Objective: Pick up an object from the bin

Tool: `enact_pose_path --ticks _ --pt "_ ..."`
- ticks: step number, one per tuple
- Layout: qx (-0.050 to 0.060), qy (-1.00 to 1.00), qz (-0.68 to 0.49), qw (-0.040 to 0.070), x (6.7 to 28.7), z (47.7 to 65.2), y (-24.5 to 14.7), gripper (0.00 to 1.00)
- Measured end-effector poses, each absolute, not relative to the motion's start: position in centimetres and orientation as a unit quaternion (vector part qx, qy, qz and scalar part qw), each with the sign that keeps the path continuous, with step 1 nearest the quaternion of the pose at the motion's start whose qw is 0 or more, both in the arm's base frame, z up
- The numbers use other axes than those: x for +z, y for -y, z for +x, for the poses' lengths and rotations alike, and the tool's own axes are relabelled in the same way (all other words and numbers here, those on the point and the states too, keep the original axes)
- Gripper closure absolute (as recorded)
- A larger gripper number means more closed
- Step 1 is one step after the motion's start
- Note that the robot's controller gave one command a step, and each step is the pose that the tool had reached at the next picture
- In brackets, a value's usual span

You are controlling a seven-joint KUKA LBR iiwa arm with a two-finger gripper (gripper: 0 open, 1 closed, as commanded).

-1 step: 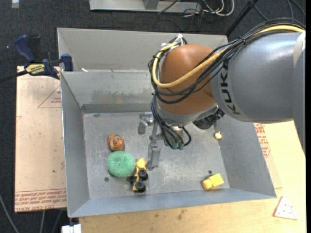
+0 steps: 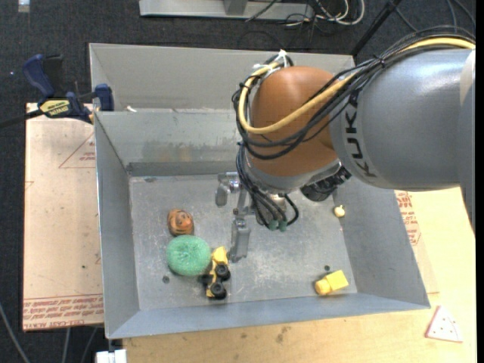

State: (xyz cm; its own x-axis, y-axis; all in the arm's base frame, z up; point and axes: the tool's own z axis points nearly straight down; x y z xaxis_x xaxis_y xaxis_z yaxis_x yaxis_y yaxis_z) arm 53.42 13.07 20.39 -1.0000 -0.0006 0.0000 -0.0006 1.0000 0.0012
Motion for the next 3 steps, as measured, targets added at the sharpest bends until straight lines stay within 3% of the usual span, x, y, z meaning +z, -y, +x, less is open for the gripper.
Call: enact_pose_path --ticks 1,2,3 --pt "0.001 -1.0 -0.029 0.002 11.9 52.4 -13.6 0.0" --pt "0.0 -0.996 -0.087 -0.002 11.2 51.9 -13.7 0.0" --pt "0.001 -0.997 -0.077 0.001 11.7 52.4 -16.5 0.0"
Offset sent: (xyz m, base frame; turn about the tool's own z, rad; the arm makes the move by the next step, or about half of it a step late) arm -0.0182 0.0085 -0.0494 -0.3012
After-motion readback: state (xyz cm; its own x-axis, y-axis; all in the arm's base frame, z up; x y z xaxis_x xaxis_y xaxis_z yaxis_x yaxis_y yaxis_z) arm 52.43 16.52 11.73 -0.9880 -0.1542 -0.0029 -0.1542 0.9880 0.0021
